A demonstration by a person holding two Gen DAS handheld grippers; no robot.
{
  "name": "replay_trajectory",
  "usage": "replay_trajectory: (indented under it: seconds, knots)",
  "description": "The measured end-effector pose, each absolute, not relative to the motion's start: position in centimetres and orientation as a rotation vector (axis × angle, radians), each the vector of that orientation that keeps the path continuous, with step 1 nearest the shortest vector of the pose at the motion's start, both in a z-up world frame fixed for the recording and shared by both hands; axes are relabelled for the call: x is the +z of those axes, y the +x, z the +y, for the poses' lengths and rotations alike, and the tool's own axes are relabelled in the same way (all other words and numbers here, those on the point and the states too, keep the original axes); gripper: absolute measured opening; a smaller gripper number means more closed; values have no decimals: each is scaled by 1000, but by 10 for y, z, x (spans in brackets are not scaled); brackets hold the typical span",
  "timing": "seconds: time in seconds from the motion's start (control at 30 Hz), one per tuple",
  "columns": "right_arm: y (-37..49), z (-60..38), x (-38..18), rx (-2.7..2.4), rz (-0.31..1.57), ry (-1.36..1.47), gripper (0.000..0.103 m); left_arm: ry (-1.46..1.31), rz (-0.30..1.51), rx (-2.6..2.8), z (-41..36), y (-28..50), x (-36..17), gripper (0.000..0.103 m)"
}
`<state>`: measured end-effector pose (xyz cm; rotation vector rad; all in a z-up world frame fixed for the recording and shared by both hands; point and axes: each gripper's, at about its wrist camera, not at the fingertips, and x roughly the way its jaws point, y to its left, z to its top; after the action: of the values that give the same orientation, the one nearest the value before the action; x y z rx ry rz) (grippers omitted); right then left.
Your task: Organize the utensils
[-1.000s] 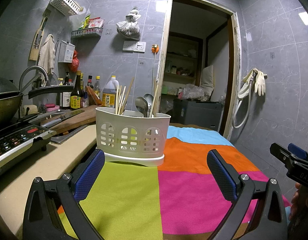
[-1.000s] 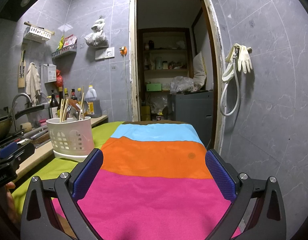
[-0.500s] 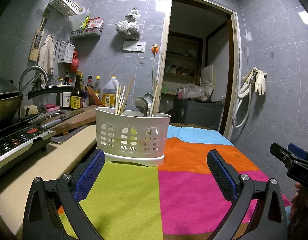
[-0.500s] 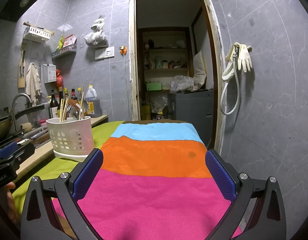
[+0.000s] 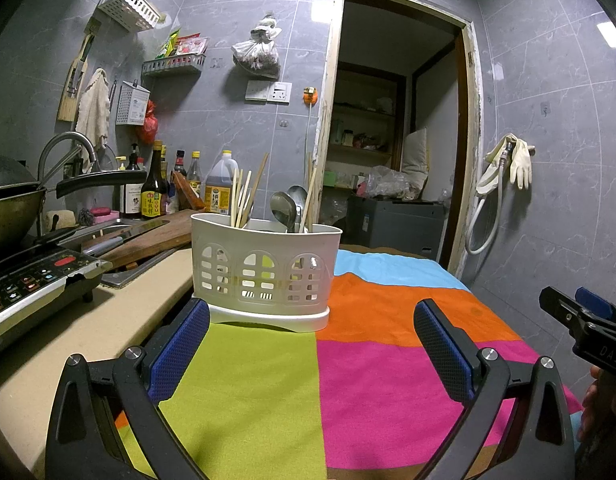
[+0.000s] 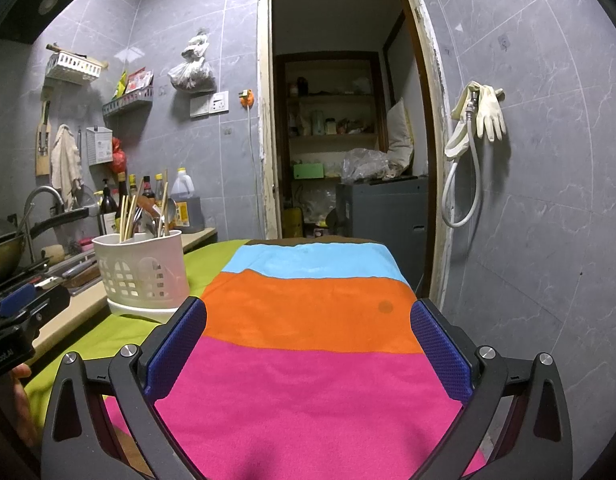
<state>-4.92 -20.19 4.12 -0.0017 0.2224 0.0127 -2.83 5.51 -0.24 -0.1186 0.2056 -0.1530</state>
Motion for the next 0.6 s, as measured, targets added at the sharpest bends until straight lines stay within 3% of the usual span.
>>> replay_trajectory:
  seconds: [0.6]
  knots:
    - [-51,-198,40,13,228,1,103,-118,208,-154,56,-28,-3,100]
